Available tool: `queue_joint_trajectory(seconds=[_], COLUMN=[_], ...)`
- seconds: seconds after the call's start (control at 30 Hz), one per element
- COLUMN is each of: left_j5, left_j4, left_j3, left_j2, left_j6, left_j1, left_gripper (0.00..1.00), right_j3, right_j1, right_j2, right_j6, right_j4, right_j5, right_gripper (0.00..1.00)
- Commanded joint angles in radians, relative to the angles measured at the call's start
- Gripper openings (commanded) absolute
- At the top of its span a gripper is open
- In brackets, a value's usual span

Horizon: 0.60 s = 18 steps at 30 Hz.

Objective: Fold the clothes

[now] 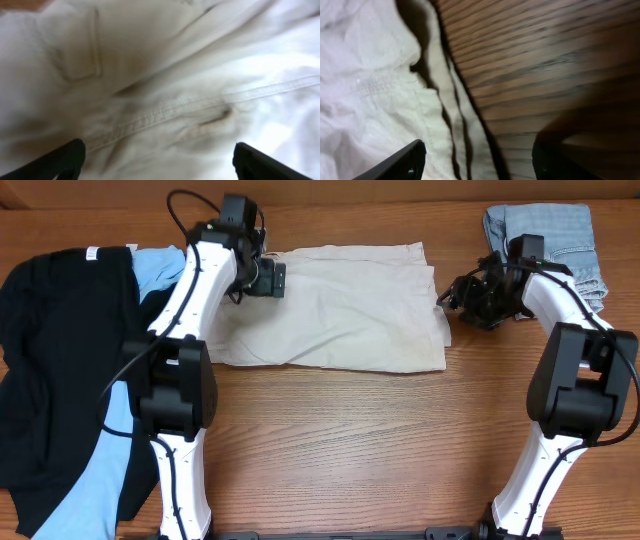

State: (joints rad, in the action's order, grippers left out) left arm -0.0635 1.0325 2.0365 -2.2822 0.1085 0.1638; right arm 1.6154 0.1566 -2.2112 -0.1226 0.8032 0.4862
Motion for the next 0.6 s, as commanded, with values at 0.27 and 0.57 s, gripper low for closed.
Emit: queue_joint_trajectory(seconds=[0.27,0.57], left_j5=[-0.255,-0.27], left_j4=[0.292,0.488], left_j3=[0.357,0.43], left_j2=[0.028,0.028], left_j6=[-0.026,-0.027], left_j1=[-0.005,-0.006], left_gripper=[1.0,0.99], right_j3=[-0.095,-0.094], right_j1=[-0.146,-0.098], right_j2=[-0.043,-0.024], right_j6=[0.037,-0.093], right_j4=[-0.071,-0.037], right_j5=[-0.026,-0.066], right_gripper=[0.62,0.04])
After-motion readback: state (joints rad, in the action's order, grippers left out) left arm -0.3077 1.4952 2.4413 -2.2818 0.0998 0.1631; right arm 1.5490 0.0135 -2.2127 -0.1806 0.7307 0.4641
